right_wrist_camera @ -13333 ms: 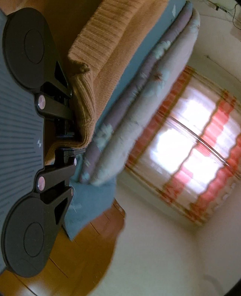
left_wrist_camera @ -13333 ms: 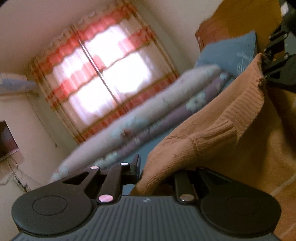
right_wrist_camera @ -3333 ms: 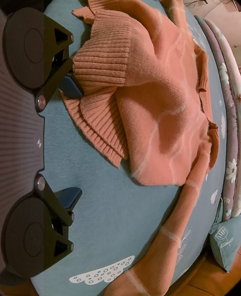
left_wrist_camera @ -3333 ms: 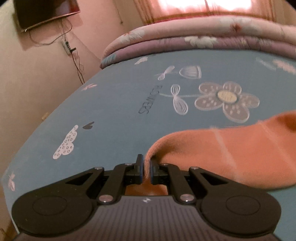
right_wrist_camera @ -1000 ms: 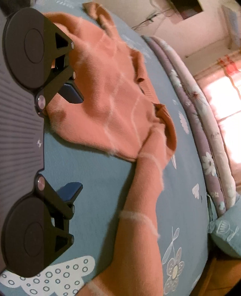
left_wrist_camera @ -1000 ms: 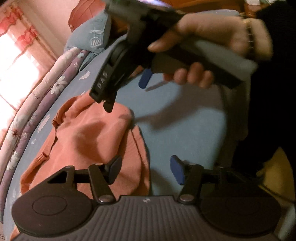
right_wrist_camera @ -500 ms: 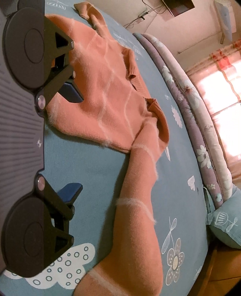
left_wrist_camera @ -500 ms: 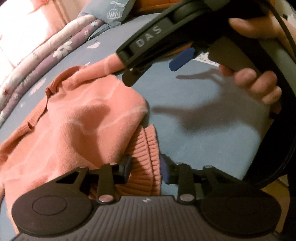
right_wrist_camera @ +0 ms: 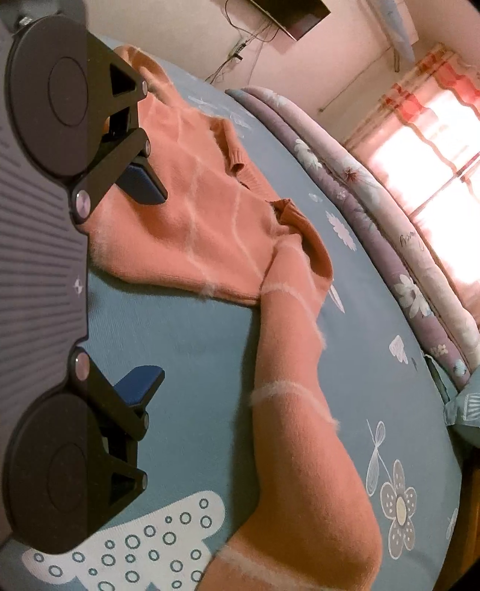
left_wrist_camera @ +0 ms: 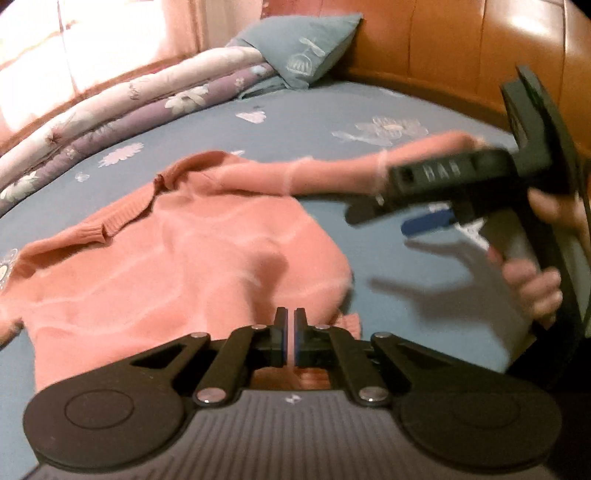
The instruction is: Fold clothes
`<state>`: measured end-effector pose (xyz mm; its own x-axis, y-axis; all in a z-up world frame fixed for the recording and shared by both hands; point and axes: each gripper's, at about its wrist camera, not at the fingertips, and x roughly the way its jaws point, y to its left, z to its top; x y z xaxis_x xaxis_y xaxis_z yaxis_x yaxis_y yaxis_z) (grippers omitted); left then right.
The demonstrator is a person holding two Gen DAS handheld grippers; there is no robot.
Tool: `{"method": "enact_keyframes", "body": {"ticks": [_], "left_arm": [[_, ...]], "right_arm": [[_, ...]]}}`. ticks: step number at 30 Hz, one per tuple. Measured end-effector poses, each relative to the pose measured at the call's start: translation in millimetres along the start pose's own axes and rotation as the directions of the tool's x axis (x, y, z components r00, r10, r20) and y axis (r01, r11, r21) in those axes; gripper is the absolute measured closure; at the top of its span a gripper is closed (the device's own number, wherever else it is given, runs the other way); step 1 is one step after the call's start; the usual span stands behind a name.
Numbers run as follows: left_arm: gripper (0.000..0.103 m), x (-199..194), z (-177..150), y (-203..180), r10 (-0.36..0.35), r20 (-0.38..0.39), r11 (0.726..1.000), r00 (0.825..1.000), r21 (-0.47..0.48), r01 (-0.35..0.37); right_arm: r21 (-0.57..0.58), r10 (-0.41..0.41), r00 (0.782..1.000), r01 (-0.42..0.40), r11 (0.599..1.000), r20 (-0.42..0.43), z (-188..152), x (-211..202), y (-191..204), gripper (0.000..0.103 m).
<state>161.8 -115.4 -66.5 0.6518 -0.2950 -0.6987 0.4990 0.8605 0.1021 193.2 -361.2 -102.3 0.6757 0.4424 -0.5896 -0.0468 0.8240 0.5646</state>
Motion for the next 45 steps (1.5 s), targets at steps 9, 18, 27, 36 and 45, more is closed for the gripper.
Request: {"method": "enact_keyframes", "body": {"ticks": [9,18,27,36,45], "left_arm": [[0.071,8.9,-23.2,-46.5,-0.082,-0.107,0.976,0.991,0.195,0.102],[0.055,29.3,-38.9,-80.6,0.142,-0.139,0.877,0.98,0.477,-0.06],[0.094,29.4,-27.4,-69.4,0.122,-0.15,0.912,0.981,0.408,-0.051],[0.095,-4.7,-3.8,-9.7,-0.221,-0.114,0.975,0.969,-0.02,0.22],[0.099,-3.3,10.2,-10.1,-0.474,0.008,0.866,0.881,-0.175,0.468]], "right_arm": [[-0.014,-0.006,1.0,0.005,1.0,-0.022,-2.0,5.7,3.4,0.007],[-0.048,-0.044,0.999,0.043,0.998,-0.02,-4.3,6.6,6.3,0.007],[-0.091,-0.076,0.997,0.075,0.993,-0.011,-6.2,4.4,9.0,0.007],[-0.053,-0.056,0.998,0.057,0.997,0.026,-0.8,-6.5,2.6,0.007],[-0.002,-0.046,0.995,0.047,0.999,0.089,8.2,-29.9,-11.9,0.007]]}}
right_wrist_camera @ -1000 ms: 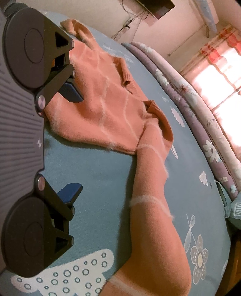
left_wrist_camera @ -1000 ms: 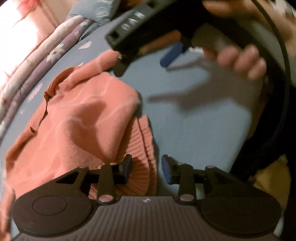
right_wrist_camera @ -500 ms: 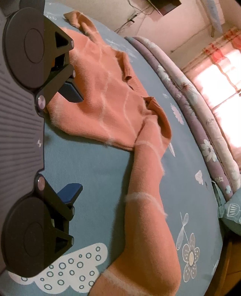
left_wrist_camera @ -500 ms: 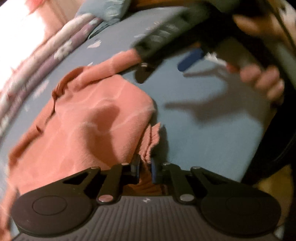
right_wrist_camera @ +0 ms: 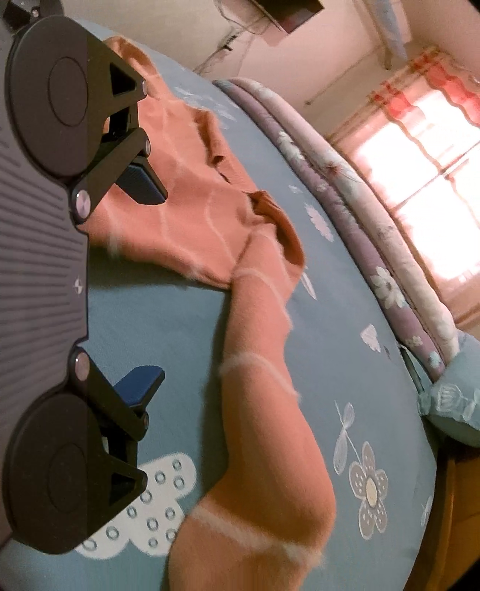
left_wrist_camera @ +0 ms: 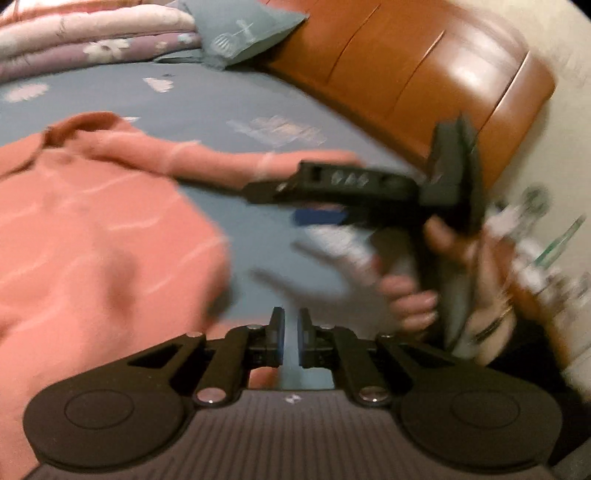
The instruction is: Fold clothes
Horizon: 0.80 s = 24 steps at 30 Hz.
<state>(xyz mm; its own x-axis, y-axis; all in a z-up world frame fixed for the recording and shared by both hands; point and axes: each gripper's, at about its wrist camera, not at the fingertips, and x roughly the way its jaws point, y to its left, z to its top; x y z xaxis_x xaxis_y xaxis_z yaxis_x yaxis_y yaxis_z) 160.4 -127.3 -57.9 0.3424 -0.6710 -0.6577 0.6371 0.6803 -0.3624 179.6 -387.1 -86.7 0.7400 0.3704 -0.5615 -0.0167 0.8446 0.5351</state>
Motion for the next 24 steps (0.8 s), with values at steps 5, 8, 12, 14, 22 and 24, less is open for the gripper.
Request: {"method": "enact_keyframes", "body": {"ticks": [5,8,12,14,22,24], "left_arm": [[0.098,15.4,7.6,-18.7,0.144,0.013,0.98,0.989,0.134,-0.145],[0.094,19.5,-1.0,-20.9,0.246,-0.002,0.947,0.969,0.213,-0.24],[0.09,20.9,-24.9,-25.1,0.374,-0.013,0.878,0.927,0.328,-0.35],[0.088,19.6,-34.9,-24.5,0.385,-0.028,0.875,0.922,0.329,-0.355],[0.074,0.0,-47.5,-19.1,0.368,-0.007,0.903,0.93,0.242,-0.356],[0.074,-4.9,-49.7,-18.3,0.363,-0.002,0.909,0.932,0.22,-0.353]], "right_arm": [[0.056,0.013,1.0,-0.013,0.998,-0.008,1.6,-2.2,-13.7,0.006],[0.058,0.086,0.994,-0.083,0.995,-0.063,-1.9,3.9,-10.9,0.006],[0.025,0.175,0.974,-0.173,0.985,-0.145,-10.5,17.8,3.4,0.007],[0.008,0.205,0.963,-0.207,0.978,-0.175,-14.4,26.3,9.9,0.007],[-0.097,0.281,0.931,-0.309,0.946,-0.232,-39.2,54.4,28.6,0.007],[-0.126,0.294,0.931,-0.325,0.937,-0.216,-47.1,59.8,32.6,0.007]]}}
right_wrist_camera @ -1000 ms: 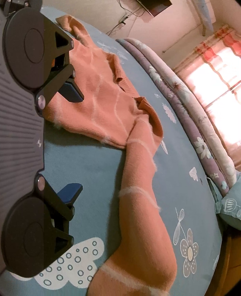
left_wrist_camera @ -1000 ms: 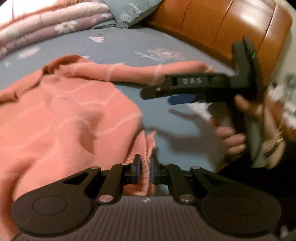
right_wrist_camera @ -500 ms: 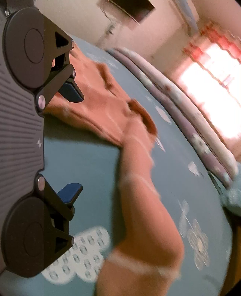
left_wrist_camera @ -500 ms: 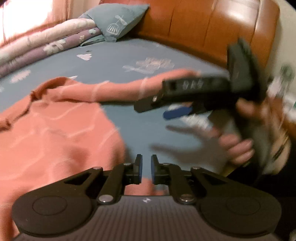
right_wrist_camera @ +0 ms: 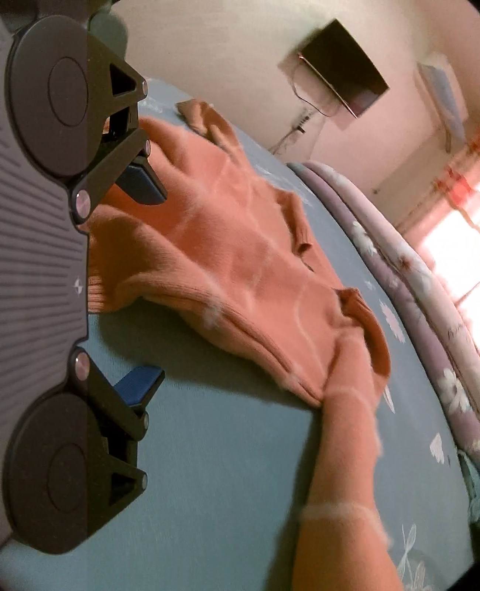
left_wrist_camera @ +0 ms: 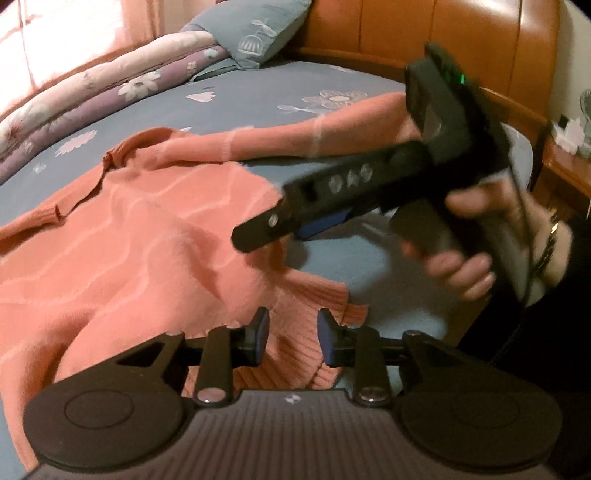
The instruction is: Fold clothes
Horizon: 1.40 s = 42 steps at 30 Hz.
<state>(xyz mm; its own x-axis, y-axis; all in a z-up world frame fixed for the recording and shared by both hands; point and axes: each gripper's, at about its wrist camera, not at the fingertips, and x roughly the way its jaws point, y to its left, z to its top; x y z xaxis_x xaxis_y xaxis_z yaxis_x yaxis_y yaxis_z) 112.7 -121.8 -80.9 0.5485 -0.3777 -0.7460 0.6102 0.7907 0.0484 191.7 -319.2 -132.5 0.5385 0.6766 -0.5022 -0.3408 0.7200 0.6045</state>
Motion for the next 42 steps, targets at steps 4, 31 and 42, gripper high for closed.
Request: {"method": "enact_keyframes", "body": {"ticks": [4,31,42], "left_arm": [[0.071,-5.2,-4.4,2.9,0.0,0.005,1.0,1.0,-0.028,0.0],[0.056,-38.5,-10.5,19.0,0.123,0.093,0.984,0.988,-0.14,-0.11],[0.055,-30.1,-12.9,31.6,0.199,0.044,0.962,0.979,-0.2,-0.186]], "right_arm": [[-0.019,0.049,0.998,-0.048,0.999,0.049,-7.9,7.1,4.8,0.007],[0.165,0.115,0.977,-0.145,0.976,0.182,9.6,-82.2,-8.3,0.082],[0.133,-0.299,0.954,0.296,0.946,0.006,6.0,-62.3,-20.3,0.065]]}}
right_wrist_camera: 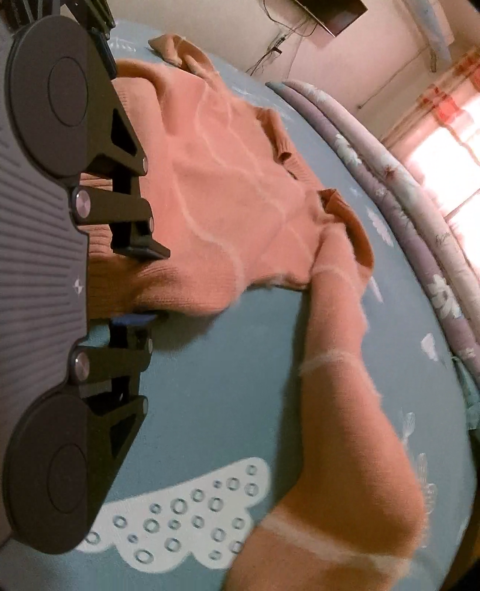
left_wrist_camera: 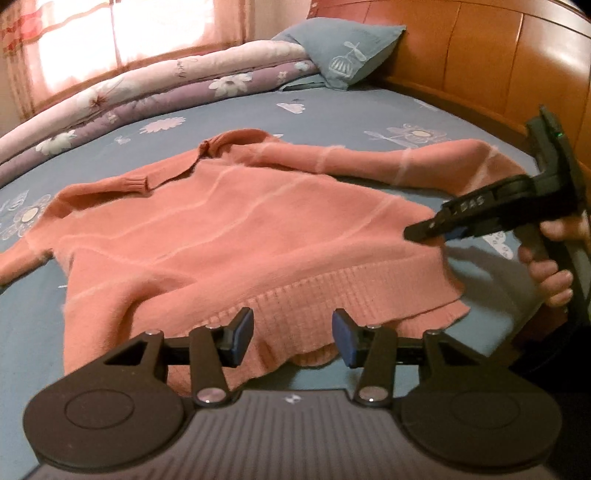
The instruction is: Fold clothes
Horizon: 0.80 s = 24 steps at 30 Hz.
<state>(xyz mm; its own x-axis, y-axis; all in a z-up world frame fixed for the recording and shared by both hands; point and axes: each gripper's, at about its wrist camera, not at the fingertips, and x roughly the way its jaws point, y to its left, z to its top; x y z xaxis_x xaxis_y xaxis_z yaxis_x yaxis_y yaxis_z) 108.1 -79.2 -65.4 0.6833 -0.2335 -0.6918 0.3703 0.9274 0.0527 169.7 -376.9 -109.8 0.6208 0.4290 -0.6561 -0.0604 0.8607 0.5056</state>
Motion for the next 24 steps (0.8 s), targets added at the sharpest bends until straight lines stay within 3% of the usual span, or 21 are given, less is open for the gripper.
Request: {"method": "enact_keyframes", "body": {"ticks": [2,3,8,11,15,18,20,22,24], "left_arm": [[0.051,-4.1,0.4,5.7,0.016,0.011,1.0,1.0,-0.017,-0.016],[0.047,-6.2,0.8,8.8,0.025,0.017,0.999,1.0,-0.028,-0.025],[0.045,-14.5,3.7,28.9,0.067,0.026,0.99,0.997,-0.125,-0.063],[0.045,-21.8,7.5,42.2,0.098,0.032,0.981,0.995,-0.17,-0.091],[0.036,-34.6,14.4,74.8,0.133,0.033,0.954,0.991,-0.276,-0.118],[0.035,-41.2,15.0,109.3,0.154,0.035,0.917,0.987,-0.378,-0.129],[0.036,-38.9,10.3,136.9,0.151,0.033,0.877,0.988,-0.466,-0.118],[0.036,-33.7,3.3,165.5,0.13,0.028,0.822,0.991,-0.562,-0.092],[0.036,-22.5,-8.7,194.4,0.069,0.033,0.741,0.997,-0.671,-0.029]], "right_arm": [[0.02,-0.014,0.998,0.013,1.0,0.055,2.8,-9.3,-2.4,0.046],[0.032,-0.022,0.997,0.02,0.999,0.077,3.8,-13.5,-4.7,0.042],[0.056,-0.033,0.991,0.026,0.998,0.127,4.8,-20.5,-9.6,0.041],[0.009,-0.038,0.989,0.037,0.999,0.143,5.8,-16.1,0.6,0.037],[-0.063,-0.035,0.984,0.046,0.997,0.173,4.7,-14.2,17.2,0.034],[-0.091,-0.012,0.985,0.029,0.995,0.173,4.6,-16.1,24.1,0.032],[-0.104,-0.005,0.985,0.023,0.994,0.17,5.4,-13.6,29.9,0.032],[-0.117,-0.001,0.986,0.021,0.993,0.168,6.1,-10.7,35.8,0.032],[-0.129,0.003,0.985,0.019,0.992,0.171,6.4,-8.6,40.6,0.032]]}}
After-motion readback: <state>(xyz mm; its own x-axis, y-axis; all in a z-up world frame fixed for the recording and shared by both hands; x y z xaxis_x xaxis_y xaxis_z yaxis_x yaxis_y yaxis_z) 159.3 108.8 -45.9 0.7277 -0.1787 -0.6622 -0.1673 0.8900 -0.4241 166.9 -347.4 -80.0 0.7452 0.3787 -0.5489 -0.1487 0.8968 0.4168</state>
